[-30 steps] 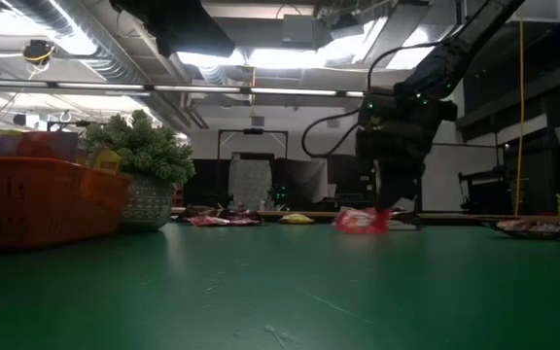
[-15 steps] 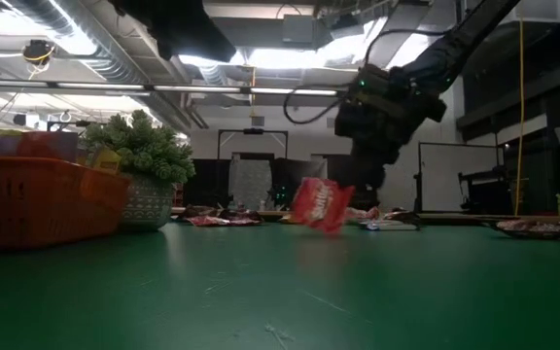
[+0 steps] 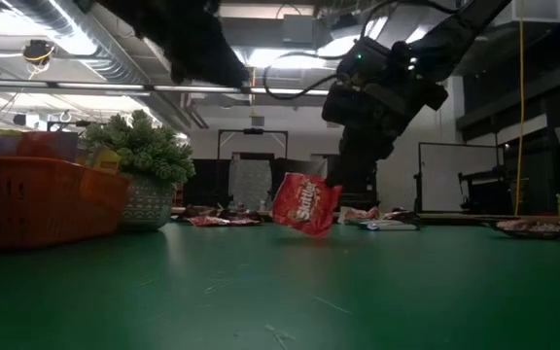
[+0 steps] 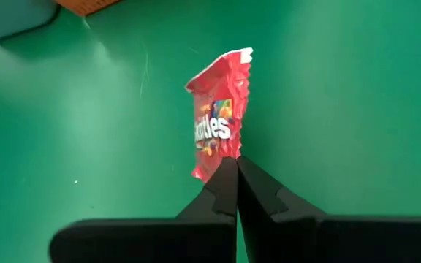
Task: Sort candy
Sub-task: Put the red candy into the blue basket
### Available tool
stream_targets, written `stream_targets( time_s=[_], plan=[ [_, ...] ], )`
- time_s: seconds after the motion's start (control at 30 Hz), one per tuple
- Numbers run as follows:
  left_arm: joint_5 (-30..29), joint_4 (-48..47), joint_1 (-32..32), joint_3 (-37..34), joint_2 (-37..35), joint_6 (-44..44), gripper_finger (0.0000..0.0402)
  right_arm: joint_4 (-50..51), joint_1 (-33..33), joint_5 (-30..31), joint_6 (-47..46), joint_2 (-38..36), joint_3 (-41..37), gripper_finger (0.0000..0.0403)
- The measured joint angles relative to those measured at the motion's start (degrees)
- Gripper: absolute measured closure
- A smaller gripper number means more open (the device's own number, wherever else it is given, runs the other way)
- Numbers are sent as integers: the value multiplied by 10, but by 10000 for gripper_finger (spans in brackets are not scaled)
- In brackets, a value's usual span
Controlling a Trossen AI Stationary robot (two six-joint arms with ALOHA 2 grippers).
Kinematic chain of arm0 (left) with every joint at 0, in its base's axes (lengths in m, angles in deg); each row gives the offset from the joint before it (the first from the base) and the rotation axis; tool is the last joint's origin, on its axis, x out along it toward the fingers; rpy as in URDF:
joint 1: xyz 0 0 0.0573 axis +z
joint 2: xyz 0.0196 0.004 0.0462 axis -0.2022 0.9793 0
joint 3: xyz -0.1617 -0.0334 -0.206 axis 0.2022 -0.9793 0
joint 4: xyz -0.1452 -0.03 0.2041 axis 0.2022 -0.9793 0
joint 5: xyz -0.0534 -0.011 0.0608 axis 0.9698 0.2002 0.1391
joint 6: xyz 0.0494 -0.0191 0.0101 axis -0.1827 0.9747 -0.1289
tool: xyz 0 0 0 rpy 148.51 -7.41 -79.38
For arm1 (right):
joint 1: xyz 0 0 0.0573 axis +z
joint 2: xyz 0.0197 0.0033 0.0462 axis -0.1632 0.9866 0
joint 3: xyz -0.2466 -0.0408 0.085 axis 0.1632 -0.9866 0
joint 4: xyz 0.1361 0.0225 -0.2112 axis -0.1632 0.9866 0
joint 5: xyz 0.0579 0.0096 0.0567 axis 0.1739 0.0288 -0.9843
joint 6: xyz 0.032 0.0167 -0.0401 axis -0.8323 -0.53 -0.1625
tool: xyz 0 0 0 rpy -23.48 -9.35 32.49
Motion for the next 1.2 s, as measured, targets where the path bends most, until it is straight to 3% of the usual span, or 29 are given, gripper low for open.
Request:
stream_targets(
  time_s=[0.4, 0.63, 1.2],
  plan=[
    [124, 31, 4, 0, 127, 60, 246, -57, 38, 36, 0, -1, 1, 403],
    [129, 39, 4, 0, 159, 59, 246, -78, 38, 36, 0, -1, 1, 403],
    [114, 52, 10, 0, 159, 53, 261, -146, 38, 30, 0, -1, 1, 403]
  ],
)
